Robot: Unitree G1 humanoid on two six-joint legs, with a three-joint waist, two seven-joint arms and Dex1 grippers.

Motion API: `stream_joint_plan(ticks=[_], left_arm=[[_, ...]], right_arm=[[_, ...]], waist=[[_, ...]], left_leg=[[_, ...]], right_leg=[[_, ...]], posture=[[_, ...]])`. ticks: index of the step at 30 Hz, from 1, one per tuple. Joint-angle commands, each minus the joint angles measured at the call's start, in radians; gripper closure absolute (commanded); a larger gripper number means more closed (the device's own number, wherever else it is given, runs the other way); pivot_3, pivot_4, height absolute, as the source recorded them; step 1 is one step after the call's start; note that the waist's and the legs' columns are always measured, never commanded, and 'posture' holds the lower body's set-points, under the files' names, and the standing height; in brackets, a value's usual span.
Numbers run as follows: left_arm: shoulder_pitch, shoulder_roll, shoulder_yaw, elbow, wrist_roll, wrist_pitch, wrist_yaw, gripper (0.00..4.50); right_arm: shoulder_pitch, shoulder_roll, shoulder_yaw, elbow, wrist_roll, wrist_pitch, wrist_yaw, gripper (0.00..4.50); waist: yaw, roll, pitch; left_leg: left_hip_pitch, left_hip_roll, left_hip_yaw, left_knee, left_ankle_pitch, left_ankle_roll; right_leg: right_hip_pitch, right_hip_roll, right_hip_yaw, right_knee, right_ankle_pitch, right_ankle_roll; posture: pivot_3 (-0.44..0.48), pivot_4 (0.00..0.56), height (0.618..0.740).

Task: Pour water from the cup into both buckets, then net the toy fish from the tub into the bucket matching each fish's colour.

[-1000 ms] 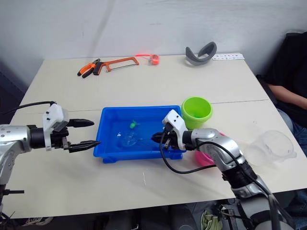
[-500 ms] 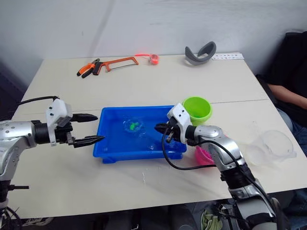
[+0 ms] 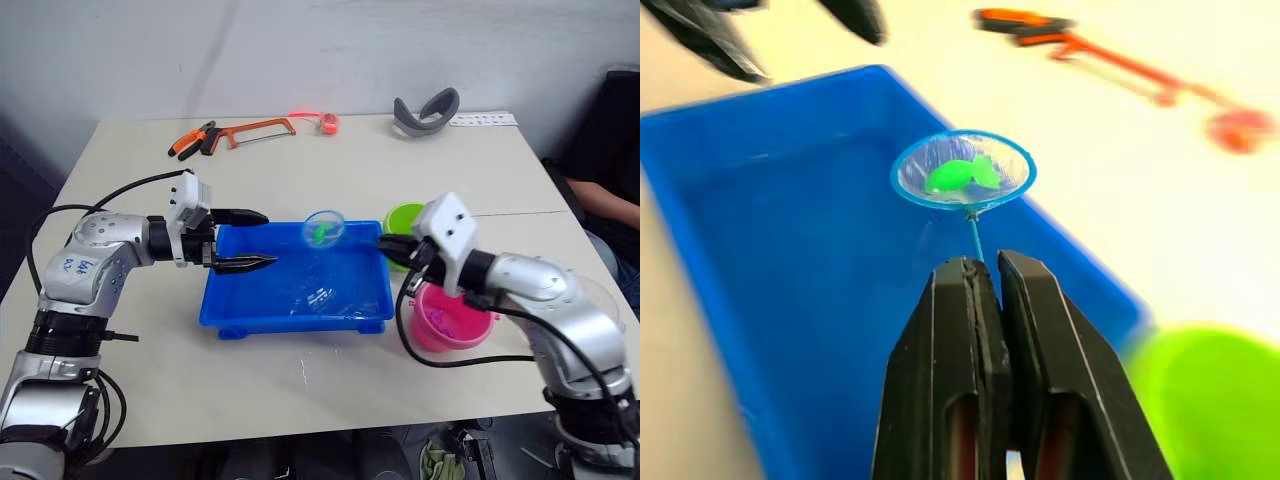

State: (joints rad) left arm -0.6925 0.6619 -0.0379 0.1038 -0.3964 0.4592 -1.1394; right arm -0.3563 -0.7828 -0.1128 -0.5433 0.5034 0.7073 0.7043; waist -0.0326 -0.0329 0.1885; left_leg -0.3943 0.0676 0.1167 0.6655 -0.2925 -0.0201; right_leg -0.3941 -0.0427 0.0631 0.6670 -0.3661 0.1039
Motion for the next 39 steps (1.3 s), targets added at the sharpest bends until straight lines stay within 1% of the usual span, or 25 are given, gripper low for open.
stream_joint_plan(ticks=[1, 5, 7, 8, 10, 14, 17, 18, 21, 23, 25, 27, 29, 30, 31, 33, 34, 35, 37, 38, 39], left_arm=[[-0.073, -0.057, -0.021, 0.040, -0.034, 0.003, -0.050, 0.05], [-0.112, -0.116, -0.034, 0.092, -0.026, -0.011, -0.063, 0.05], [-0.127, -0.143, -0.037, 0.105, -0.028, -0.013, -0.069, 0.05], [-0.134, -0.157, -0.040, 0.110, -0.027, -0.016, -0.067, 0.05], [-0.147, -0.183, -0.047, 0.121, -0.018, -0.026, -0.062, 0.05], [-0.164, -0.225, -0.064, 0.139, 0.007, -0.055, -0.041, 0.05], [-0.156, -0.235, -0.061, 0.115, 0.002, -0.047, -0.039, 0.05], [-0.154, -0.235, -0.060, 0.112, 0.001, -0.048, -0.037, 0.05], [-0.153, -0.233, -0.054, 0.116, 0.004, -0.053, -0.030, 0.05], [-0.150, -0.229, -0.051, 0.115, 0.004, -0.055, -0.028, 0.05], [-0.146, -0.225, -0.049, 0.114, 0.004, -0.057, -0.028, 0.05], [-0.144, -0.223, -0.049, 0.113, 0.005, -0.059, -0.027, 0.05], [-0.136, -0.210, -0.050, 0.106, 0.006, -0.060, -0.035, 0.05], [-0.127, -0.192, -0.053, 0.096, 0.006, -0.058, -0.053, 0.05], [-0.121, -0.179, -0.055, 0.088, 0.005, -0.057, -0.066, 0.05], [-0.105, -0.140, -0.062, 0.065, 0.002, -0.053, -0.105, 0.05], [-0.092, -0.107, -0.066, 0.047, -0.005, -0.047, -0.142, 0.05], [-0.075, -0.062, -0.068, 0.016, -0.017, -0.032, -0.190, 0.05], [-0.040, 0.029, -0.062, -0.051, -0.060, 0.027, -0.280, 0.05], [-0.030, 0.058, -0.060, -0.075, -0.078, 0.051, -0.304, 0.05], [-0.012, 0.092, -0.061, -0.106, -0.094, 0.069, -0.333, 0.05]], right_arm=[[0.072, -0.092, -0.209, -0.093, 0.017, 0.094, -0.032, 4.50], [0.131, -0.148, -0.320, -0.107, -0.004, 0.141, -0.058, 4.50], [0.152, -0.183, -0.342, -0.101, -0.042, 0.126, -0.064, 4.50], [0.173, -0.219, -0.334, -0.090, -0.085, 0.083, -0.046, 4.50], [0.216, -0.298, -0.305, -0.063, -0.188, -0.046, -0.001, 4.50], [0.269, -0.402, -0.251, 0.010, -0.390, -0.310, 0.015, 4.50], [0.343, -0.527, -0.193, 0.129, -0.661, -0.678, -0.019, 4.50], [0.356, -0.551, -0.185, 0.163, -0.718, -0.774, -0.035, 4.50], [0.353, -0.572, -0.184, 0.227, -0.824, -0.990, -0.101, 4.50], [0.339, -0.589, -0.190, 0.255, -0.942, -1.128, -0.176, 4.50], [0.320, -0.573, -0.204, 0.277, -0.973, -1.193, -0.214, 4.50], [0.311, -0.566, -0.213, 0.301, -0.983, -1.227, -0.220, 4.50], [0.313, -0.530, -0.239, 0.330, -0.878, -1.203, -0.183, 4.50], [0.319, -0.484, -0.255, 0.310, -0.722, -1.120, -0.129, 4.50], [0.322, -0.451, -0.268, 0.292, -0.611, -1.058, -0.088, 4.50], [0.333, -0.381, -0.294, 0.205, -0.353, -0.864, -0.010, 4.50], [0.334, -0.350, -0.314, 0.148, -0.212, -0.747, 0.002, 4.50], [0.346, -0.326, -0.338, 0.085, -0.023, -0.607, 0.002, 4.50], [0.373, -0.300, -0.379, -0.019, 0.336, -0.402, -0.011, 4.50], [0.381, -0.296, -0.399, -0.048, 0.448, -0.337, -0.018, 4.50], [0.392, -0.295, -0.407, -0.078, 0.521, -0.295, -0.015, 4.50]], waist=[[0.002, 0.000, 0.000], [0.004, 0.000, 0.000], [0.002, 0.000, 0.000], [0.003, 0.000, 0.000], [0.004, 0.000, 0.000], [0.002, 0.000, 0.000], [0.003, 0.001, 0.000], [0.002, 0.001, 0.000], [0.001, 0.001, 0.000], [0.002, 0.001, 0.001], [0.001, 0.001, 0.001], [0.001, 0.001, 0.001], [0.001, 0.001, 0.001], [0.002, 0.001, 0.001], [0.002, 0.001, 0.001], [0.001, 0.001, 0.001], [0.001, 0.001, 0.001], [0.000, 0.002, 0.001], [-0.003, 0.002, 0.001], [-0.003, 0.002, 0.001], [-0.001, 0.002, 0.001]], left_leg=[[0.000, -0.001, 0.000, -0.001, 0.000, 0.000], [0.000, -0.001, 0.000, 0.000, 0.000, 0.000], [0.001, -0.001, 0.000, 0.000, 0.000, 0.000], [0.001, -0.001, 0.000, 0.000, 0.000, 0.000], [0.000, -0.002, 0.000, 0.000, 0.000, 0.000], [0.000, -0.003, 0.001, 0.000, 0.000, 0.000], [0.001, -0.004, 0.001, 0.000, 0.000, 0.000], [0.000, -0.003, 0.001, 0.000, 0.000, 0.000], [0.001, -0.003, 0.002, 0.000, 0.000, 0.000], [0.002, -0.003, 0.002, 0.000, 0.000, 0.000], [0.002, -0.002, 0.003, 0.000, 0.001, 0.000], [0.003, -0.002, 0.003, 0.001, 0.001, -0.001], [0.003, -0.002, 0.003, 0.001, 0.001, -0.001], [0.004, -0.001, 0.003, 0.001, 0.001, -0.001], [0.004, -0.001, 0.003, 0.001, 0.001, -0.001], [0.004, -0.001, 0.002, 0.001, 0.001, -0.001], [0.004, -0.001, 0.002, 0.001, 0.001, -0.001], [0.004, 0.000, 0.002, 0.001, 0.001, -0.001], [0.005, 0.004, 0.002, 0.001, 0.001, -0.002], [0.005, 0.005, 0.002, 0.001, 0.001, -0.002], [0.005, 0.005, 0.001, 0.001, 0.001, -0.002]], right_leg=[[0.000, 0.000, 0.000, 0.000, 0.000, 0.000], [0.000, 0.001, 0.000, 0.000, 0.000, 0.000], [0.001, 0.001, 0.001, 0.000, 0.000, 0.001], [0.000, 0.001, 0.001, 0.000, 0.000, 0.001], [0.000, 0.001, 0.001, 0.000, 0.000, 0.001], [0.001, 0.002, 0.002, -0.002, 0.001, 0.001], [0.000, 0.002, 0.003, -0.002, 0.001, 0.001], [0.000, 0.002, 0.003, -0.003, 0.001, 0.001], [0.001, 0.002, 0.003, -0.003, 0.001, 0.001], [0.001, 0.002, 0.003, -0.002, 0.001, 0.001], [0.001, 0.002, 0.004, -0.001, 0.001, 0.001], [0.001, 0.002, 0.004, -0.001, 0.001, 0.001], [0.002, 0.002, 0.004, 0.000, 0.001, 0.001], [0.002, 0.002, 0.004, 0.000, 0.001, 0.001], [0.002, 0.002, 0.004, 0.000, 0.001, 0.001], [0.003, 0.002, 0.004, 0.001, 0.001, 0.002], [0.003, 0.003, 0.004, 0.001, 0.001, 0.001], [0.003, 0.003, 0.004, 0.002, 0.001, 0.001], [0.002, 0.003, 0.005, 0.004, 0.000, 0.001], [0.003, 0.003, 0.005, 0.004, 0.000, 0.001], [0.003, 0.002, 0.005, 0.004, 0.000, 0.000]], posture=[[0.000, 0.150, 0.740], [0.000, 0.150, 0.740], [0.000, 0.150, 0.740], [0.000, 0.150, 0.740], [0.000, 0.150, 0.740], [0.000, 0.150, 0.740], [0.000, 0.150, 0.740], [0.000, 0.150, 0.740], [0.000, 0.150, 0.740], [0.000, 0.150, 0.740], [0.000, 0.150, 0.740], [0.000, 0.150, 0.740], [0.000, 0.150, 0.740], [0.000, 0.150, 0.740], [0.000, 0.150, 0.740], [0.000, 0.150, 0.740], [0.000, 0.150, 0.740], [0.000, 0.150, 0.740], [0.000, 0.150, 0.740], [0.000, 0.150, 0.740], [0.000, 0.150, 0.740]])
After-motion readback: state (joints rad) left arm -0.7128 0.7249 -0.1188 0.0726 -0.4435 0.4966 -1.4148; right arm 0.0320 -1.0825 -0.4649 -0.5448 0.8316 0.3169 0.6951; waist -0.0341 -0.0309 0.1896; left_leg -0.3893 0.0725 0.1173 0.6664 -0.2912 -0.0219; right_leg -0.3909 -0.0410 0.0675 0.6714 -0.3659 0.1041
